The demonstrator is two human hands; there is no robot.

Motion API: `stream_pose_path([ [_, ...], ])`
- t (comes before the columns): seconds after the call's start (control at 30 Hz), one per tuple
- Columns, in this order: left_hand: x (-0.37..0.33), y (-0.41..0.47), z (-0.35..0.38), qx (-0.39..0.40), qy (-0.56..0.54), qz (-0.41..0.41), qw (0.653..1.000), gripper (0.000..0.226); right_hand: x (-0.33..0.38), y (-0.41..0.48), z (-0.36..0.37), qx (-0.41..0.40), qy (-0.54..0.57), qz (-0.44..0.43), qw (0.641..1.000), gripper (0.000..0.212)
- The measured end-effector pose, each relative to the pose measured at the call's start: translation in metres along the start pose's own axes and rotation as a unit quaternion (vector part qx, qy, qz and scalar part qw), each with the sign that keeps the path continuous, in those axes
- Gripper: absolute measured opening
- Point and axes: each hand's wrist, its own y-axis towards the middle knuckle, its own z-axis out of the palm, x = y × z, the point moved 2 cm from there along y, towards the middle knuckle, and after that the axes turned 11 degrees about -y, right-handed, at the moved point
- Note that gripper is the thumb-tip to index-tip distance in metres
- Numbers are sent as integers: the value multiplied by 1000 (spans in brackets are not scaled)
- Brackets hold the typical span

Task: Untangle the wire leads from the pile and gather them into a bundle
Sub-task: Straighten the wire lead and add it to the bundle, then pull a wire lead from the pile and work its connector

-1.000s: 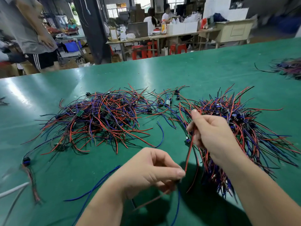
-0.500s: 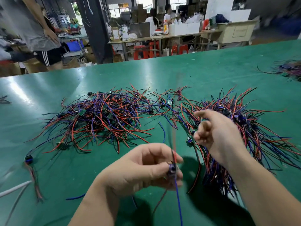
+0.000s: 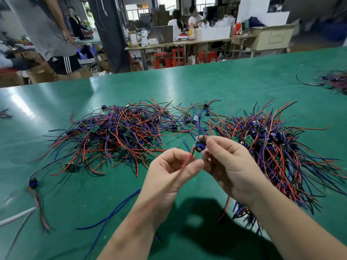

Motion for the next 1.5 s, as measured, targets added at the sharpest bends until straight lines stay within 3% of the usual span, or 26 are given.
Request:
stream_pose_path([
  [0.2, 5, 2, -2, 30, 80, -9, 996, 20, 7, -1, -5, 59, -5, 30, 998, 16],
  [0.3, 6, 6, -7, 11, 42, -58, 997, 33, 5, -1, -4, 59, -45, 35, 997, 15],
  [0.4, 2, 11, -4, -7, 35, -105, 994, 22, 2, 0, -4, 52, -106, 25, 993, 17],
  [0.47, 7, 12, -6, -32, 82, -93, 992, 43, 0, 0, -4, 46, -123, 18, 991, 15],
  [0.57, 9, 8, -3, -38, 145, -20, 989, 36, -1, 1, -6, 22, -132, 30, 991, 12],
  [0.67, 9, 6, -1, -41, 146, -23, 988, 35, -4, 2, -6, 15, -114, 74, 991, 20],
  [0.77, 7, 3, 1, 22, 144, -46, 988, 49, -7, 1, -3, 38, -134, 88, 986, 36],
  [0.83, 8, 2, 1, 51, 156, -64, 984, 40, -10, -1, 0, 61, -144, 86, 984, 43],
  [1.03, 11, 1, 1, 42, 123, -108, 986, 35, -7, 2, -5, 55, -61, 106, 991, 17],
  [1.23, 11, 5, -6, 11, 167, -48, 985, 43, -9, 4, -10, 28, -54, 193, 979, 36],
  [1.4, 13, 4, -5, 37, 170, -56, 983, 49, -9, 3, -12, 77, -51, 202, 975, 27],
  [1.5, 12, 3, -1, 53, 160, -46, 985, 37, -7, 4, -14, 60, -20, 189, 980, 18],
])
